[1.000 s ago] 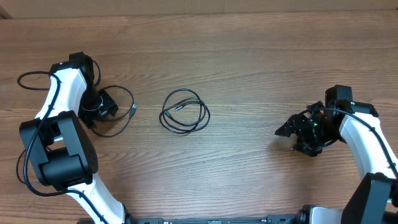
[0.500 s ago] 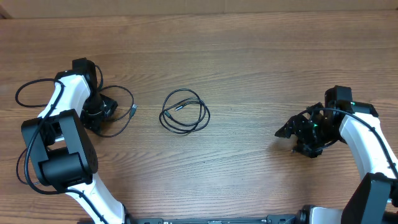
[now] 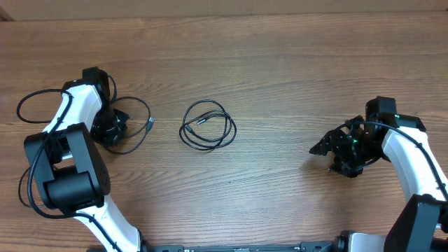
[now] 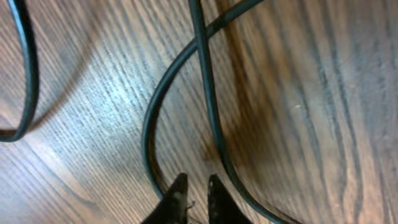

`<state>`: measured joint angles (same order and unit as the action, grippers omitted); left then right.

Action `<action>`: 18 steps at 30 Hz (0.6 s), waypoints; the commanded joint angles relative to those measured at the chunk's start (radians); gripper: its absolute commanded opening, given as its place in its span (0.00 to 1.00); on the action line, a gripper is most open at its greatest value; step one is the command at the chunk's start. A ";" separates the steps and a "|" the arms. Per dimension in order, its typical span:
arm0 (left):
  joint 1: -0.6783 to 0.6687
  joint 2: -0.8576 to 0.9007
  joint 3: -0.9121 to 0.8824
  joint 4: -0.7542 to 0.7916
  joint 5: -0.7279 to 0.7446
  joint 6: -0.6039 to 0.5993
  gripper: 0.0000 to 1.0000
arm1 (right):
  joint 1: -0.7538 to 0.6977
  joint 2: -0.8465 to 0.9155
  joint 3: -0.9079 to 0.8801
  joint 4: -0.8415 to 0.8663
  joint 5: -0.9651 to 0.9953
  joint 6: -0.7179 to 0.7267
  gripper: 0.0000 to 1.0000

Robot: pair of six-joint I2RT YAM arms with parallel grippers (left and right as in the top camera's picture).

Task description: Untangle cables

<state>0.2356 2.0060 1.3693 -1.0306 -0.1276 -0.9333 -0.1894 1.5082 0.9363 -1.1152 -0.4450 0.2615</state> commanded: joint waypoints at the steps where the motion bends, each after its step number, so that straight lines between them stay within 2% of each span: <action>1: 0.002 0.008 -0.007 -0.005 -0.034 -0.006 0.10 | -0.001 -0.014 0.020 -0.002 0.000 -0.005 0.70; 3: 0.002 0.008 -0.007 -0.005 -0.034 -0.006 0.16 | -0.001 -0.014 0.020 -0.003 0.000 -0.004 0.69; 6: 0.002 0.008 -0.007 0.003 -0.033 -0.006 0.40 | -0.001 -0.014 0.020 -0.003 0.000 -0.005 0.69; 7: 0.002 0.008 -0.007 0.015 -0.033 -0.006 0.50 | -0.001 -0.014 0.020 -0.003 0.000 -0.005 0.70; 8: 0.002 0.008 -0.006 0.022 -0.033 -0.006 0.56 | -0.001 -0.014 0.020 -0.003 0.000 -0.005 0.69; 10: 0.002 0.008 -0.006 0.035 -0.032 -0.003 0.60 | -0.001 -0.014 0.020 -0.003 0.000 -0.005 0.69; 18: 0.002 0.008 -0.006 0.107 -0.041 0.025 0.64 | -0.001 -0.014 0.020 -0.006 0.000 -0.004 0.70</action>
<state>0.2356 2.0060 1.3674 -0.9340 -0.1471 -0.9253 -0.1894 1.5082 0.9363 -1.1202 -0.4446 0.2611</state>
